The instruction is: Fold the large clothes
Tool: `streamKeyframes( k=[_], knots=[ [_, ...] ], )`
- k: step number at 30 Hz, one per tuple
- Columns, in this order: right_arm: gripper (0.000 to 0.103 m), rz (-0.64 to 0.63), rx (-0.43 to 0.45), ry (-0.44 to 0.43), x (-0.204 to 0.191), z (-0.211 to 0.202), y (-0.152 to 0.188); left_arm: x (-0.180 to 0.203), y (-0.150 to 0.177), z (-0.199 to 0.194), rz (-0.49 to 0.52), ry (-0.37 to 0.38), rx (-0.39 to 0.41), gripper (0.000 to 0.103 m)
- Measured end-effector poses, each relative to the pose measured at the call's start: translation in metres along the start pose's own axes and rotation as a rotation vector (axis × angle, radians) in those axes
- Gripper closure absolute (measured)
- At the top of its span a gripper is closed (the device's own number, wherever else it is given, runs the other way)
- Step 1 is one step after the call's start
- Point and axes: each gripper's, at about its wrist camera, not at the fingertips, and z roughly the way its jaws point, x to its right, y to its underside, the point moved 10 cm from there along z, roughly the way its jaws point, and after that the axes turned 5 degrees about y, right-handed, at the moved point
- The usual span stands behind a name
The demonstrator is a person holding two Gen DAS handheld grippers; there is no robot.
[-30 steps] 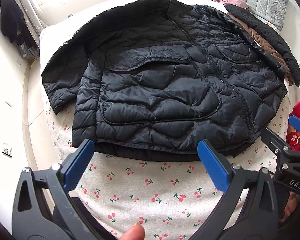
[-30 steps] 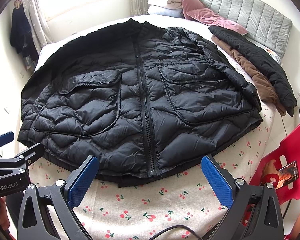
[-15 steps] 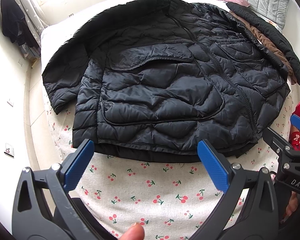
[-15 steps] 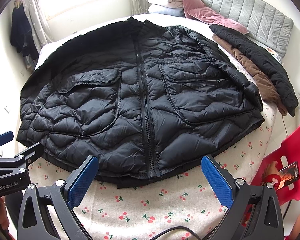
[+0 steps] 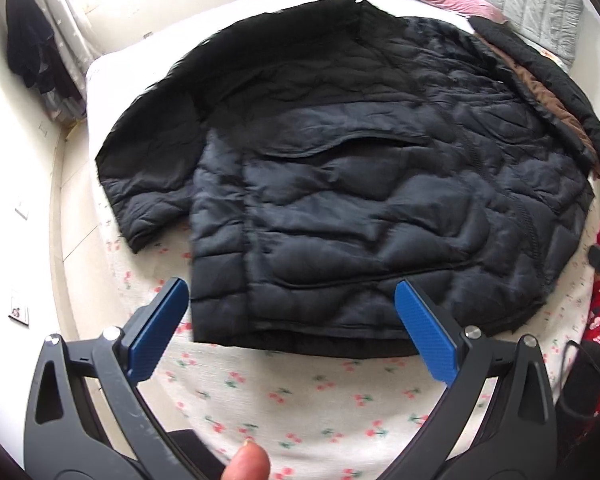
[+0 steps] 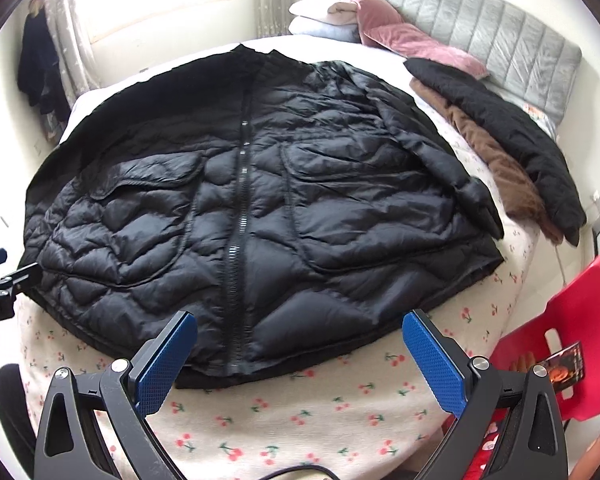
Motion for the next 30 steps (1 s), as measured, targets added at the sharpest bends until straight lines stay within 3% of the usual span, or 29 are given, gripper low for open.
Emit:
streamKeyframes(
  k=[4, 6, 9, 12, 14, 15, 17, 18, 19, 21, 25, 27, 30],
  knots=[
    [0.000, 0.112, -0.119, -0.081, 0.045, 0.019, 0.011, -0.024, 0.003, 0.011, -0.075, 0.086, -0.059, 0.000],
    [0.000, 0.160, -0.163, -0.067, 0.071, 0.025, 0.013, -0.033, 0.002, 0.017, -0.131, 0.159, -0.066, 0.000],
    [0.000, 0.294, -0.139, -0.115, 0.111, 0.037, 0.000, -0.035, 0.001, 0.028, -0.186, 0.278, -0.076, 0.007],
    [0.000, 0.381, -0.157, -0.113, 0.139, 0.062, -0.005, -0.031, 0.009, 0.052, -0.267, 0.392, -0.155, 0.027],
    [0.000, 0.428, -0.171, -0.120, 0.151, 0.078, -0.007, -0.024, 0.016, 0.061, -0.294, 0.437, -0.191, 0.050],
    [0.000, 0.453, -0.168, -0.124, 0.160, 0.086, -0.008, -0.019, 0.021, 0.065, -0.309, 0.461, -0.206, 0.055],
    [0.009, 0.529, -0.178, -0.154, 0.173, 0.108, -0.009, -0.010, 0.025, 0.064, -0.299, 0.495, -0.201, 0.078],
    [0.031, 0.546, -0.179, -0.157, 0.177, 0.116, -0.009, -0.006, 0.026, 0.062, -0.294, 0.517, -0.194, 0.083],
    [0.063, 0.552, -0.184, -0.158, 0.178, 0.126, -0.008, -0.005, 0.025, 0.062, -0.295, 0.516, -0.187, 0.088],
    [0.093, 0.521, -0.200, -0.179, 0.165, 0.136, -0.005, -0.007, 0.023, 0.052, -0.293, 0.504, -0.153, 0.092],
    [0.098, 0.426, -0.170, -0.119, 0.143, 0.111, -0.010, -0.025, 0.012, 0.026, -0.278, 0.448, -0.071, 0.093],
    [0.098, 0.374, -0.133, -0.112, 0.128, 0.077, -0.013, -0.035, 0.011, 0.008, -0.258, 0.415, -0.040, 0.094],
    [0.097, 0.295, -0.132, -0.068, 0.113, 0.049, -0.007, -0.039, 0.022, -0.008, -0.190, 0.356, -0.058, 0.094]
  ],
)
